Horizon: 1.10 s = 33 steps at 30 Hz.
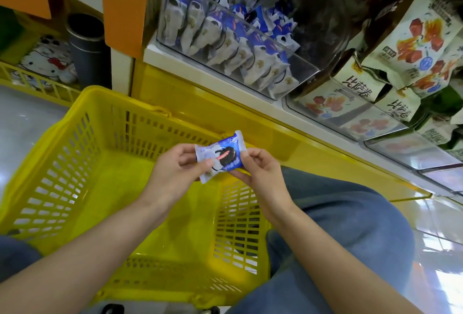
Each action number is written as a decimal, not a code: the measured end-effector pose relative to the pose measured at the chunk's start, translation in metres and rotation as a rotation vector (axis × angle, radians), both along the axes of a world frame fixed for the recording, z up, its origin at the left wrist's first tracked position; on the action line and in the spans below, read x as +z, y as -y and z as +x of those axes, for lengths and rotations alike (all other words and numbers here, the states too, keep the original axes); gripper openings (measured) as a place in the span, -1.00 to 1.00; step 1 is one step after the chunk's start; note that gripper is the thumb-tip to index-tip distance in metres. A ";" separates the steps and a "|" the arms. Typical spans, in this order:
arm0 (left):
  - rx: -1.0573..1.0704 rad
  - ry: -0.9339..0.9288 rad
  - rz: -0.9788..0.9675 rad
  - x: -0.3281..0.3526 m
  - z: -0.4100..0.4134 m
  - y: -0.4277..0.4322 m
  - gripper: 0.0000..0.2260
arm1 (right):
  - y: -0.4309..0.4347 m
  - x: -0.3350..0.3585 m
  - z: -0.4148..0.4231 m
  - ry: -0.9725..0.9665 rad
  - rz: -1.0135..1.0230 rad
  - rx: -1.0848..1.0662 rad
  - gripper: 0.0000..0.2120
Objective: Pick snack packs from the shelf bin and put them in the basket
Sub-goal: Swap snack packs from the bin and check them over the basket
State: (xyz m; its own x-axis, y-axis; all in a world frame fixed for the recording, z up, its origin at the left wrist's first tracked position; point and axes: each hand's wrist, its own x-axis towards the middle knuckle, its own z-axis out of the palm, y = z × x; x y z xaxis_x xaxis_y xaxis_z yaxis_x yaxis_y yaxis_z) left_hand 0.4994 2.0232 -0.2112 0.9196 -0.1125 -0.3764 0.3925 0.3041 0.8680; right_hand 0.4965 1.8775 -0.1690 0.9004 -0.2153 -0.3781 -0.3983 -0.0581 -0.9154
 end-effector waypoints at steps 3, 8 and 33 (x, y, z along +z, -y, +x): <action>0.113 0.024 0.006 -0.003 0.005 -0.004 -0.91 | -0.001 -0.004 -0.003 -0.137 0.016 0.104 -0.75; 0.095 0.162 0.223 -0.010 0.006 -0.010 -0.90 | -0.003 -0.003 0.002 0.042 -0.491 0.420 -0.55; -0.035 0.165 0.334 -0.015 0.001 0.005 -0.87 | -0.007 -0.016 -0.003 0.317 -0.634 0.312 -0.93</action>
State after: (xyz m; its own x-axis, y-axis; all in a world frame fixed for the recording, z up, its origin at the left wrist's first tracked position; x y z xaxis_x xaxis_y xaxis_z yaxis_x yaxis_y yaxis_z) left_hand 0.5002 2.0183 -0.2261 0.9687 -0.0412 -0.2449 0.2444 -0.0174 0.9695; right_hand 0.4940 1.8847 -0.1850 0.9996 -0.0232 0.0186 -0.0020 -0.6755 -0.7374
